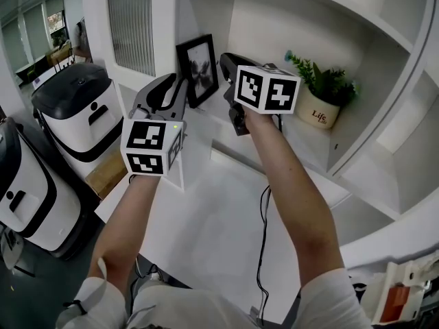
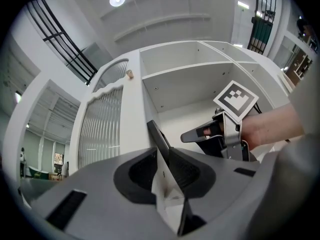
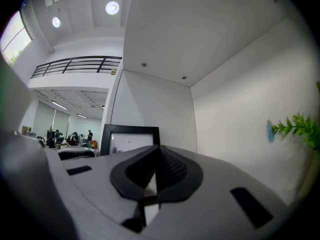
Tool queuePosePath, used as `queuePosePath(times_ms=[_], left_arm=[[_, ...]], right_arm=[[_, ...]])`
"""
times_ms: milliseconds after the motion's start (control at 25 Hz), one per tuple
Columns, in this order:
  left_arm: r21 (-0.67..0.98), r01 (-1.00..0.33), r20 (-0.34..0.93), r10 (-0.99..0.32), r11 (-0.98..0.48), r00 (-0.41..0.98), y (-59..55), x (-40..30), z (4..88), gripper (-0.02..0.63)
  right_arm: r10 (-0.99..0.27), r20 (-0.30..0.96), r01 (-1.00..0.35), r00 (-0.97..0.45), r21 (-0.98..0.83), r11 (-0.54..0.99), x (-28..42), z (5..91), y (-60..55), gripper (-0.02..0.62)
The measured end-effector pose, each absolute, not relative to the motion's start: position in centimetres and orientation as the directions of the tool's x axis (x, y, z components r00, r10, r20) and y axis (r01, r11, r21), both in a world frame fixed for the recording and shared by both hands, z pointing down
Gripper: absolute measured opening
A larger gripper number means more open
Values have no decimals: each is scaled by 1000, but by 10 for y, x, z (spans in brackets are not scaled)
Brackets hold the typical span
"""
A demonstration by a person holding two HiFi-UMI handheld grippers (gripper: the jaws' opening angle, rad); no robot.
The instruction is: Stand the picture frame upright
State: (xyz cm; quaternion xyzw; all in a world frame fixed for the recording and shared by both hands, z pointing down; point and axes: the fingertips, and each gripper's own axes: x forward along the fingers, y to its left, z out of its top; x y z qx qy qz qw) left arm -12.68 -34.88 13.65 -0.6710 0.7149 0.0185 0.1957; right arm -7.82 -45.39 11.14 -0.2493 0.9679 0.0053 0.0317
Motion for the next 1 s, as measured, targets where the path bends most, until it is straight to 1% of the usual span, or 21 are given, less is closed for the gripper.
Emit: queuePosePath(times_ms=[200,280,520,760,920,1000], left_arm=[[-193,-979,-305,-952,64,-2,-344,-129,137,81],[-186,-981,-305,-952,51,9,-341,-128,138,70],[-164,-987,-310,-949,-1,53,-328,-128,142,37],[-130,-990,-318,-943,-55,94,-309,-140,149,18],[-111,-987,-315,-938,-112,142,-298,-146,157,17],[-89,-985,-312,-935,-149,170,-294,-149,164,17]], right_arm=[[-510,-80,-511,-856,-11,860,-62,109,-452,8],[-514,-80,-515,-854,0,857,-57,109,-450,8],[-539,-64,-543,-840,108,833,-43,113,-430,8],[-571,-105,-579,-814,68,812,-21,116,-411,8],[-590,-149,-601,-793,31,799,-10,119,-390,8],[-609,-146,-619,-780,38,784,-8,124,-382,8]])
